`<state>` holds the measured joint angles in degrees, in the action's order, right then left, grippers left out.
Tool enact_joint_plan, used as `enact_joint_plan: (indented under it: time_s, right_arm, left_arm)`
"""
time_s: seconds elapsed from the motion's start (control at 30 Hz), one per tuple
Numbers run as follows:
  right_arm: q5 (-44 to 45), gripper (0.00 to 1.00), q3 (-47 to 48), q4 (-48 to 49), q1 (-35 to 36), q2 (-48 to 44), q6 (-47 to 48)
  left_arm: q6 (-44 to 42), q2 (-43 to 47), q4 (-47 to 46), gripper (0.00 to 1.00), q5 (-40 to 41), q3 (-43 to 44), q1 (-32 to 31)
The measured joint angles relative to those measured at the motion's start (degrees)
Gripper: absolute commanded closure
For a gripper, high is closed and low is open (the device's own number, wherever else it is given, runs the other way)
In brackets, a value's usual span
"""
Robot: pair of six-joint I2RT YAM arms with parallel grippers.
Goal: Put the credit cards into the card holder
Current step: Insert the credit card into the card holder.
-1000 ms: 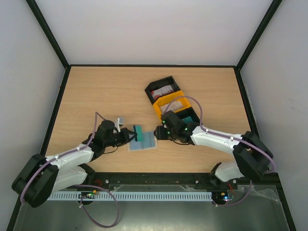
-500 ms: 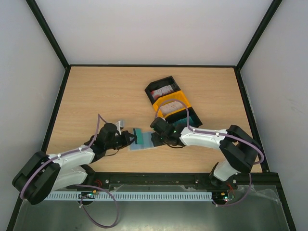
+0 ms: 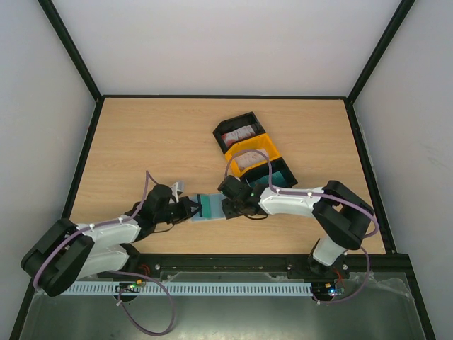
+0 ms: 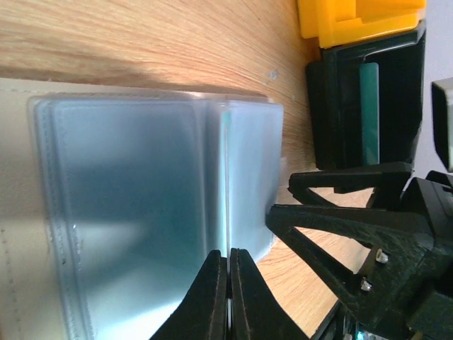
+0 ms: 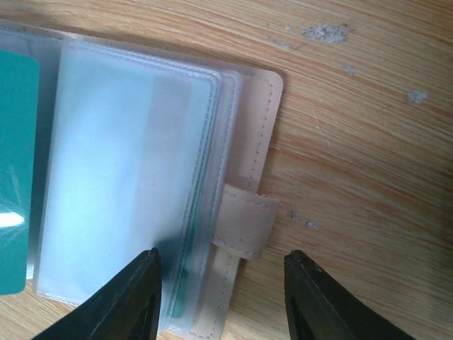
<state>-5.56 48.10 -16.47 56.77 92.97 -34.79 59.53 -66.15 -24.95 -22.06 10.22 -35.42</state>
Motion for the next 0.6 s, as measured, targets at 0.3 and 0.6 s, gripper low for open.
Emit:
enact_joint_plan:
  time_s: [0.3, 0.6]
  right_arm:
    - [0.55, 0.63, 0.24, -0.11, 0.2, 0.33, -0.63]
    - [1.05, 0.62, 0.92, -0.79, 0.26, 0.72, -0.81]
  left_arm:
    - [0.09, -0.44, -1.95, 0.97, -0.2, 0.0, -0.04]
    - [-0.2, -4.81, -6.49, 0.97, -0.44, -0.59, -0.04]
